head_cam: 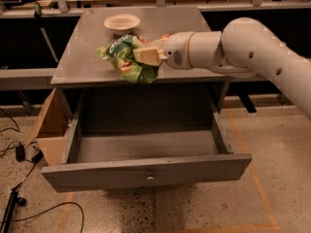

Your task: Pick green rice chip bag from top drawer and place on counter

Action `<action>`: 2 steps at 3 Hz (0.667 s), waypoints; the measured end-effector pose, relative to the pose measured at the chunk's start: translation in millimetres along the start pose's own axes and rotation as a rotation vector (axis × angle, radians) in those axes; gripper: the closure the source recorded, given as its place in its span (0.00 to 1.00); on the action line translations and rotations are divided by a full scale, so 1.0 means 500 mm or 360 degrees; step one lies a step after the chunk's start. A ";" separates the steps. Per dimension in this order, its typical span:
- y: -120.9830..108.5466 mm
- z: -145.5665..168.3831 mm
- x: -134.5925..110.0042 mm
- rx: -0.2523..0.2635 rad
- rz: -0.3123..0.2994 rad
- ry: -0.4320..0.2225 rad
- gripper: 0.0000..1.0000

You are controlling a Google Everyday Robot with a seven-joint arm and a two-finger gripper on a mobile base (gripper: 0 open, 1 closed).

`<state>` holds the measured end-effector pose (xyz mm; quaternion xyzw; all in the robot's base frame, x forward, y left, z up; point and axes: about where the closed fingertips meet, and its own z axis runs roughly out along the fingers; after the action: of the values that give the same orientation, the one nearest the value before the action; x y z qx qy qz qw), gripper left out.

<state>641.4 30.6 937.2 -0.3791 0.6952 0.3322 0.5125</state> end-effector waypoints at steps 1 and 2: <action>0.000 -0.036 -0.048 0.0021 -0.0034 -0.0038 1.00; 0.008 0.010 -0.056 -0.0048 -0.0038 -0.0065 1.00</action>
Offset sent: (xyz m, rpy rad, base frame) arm 0.0225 0.0596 0.0083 0.0697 -0.0165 0.1189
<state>645.7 42.2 963.1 -0.3882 0.6749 0.3441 0.5248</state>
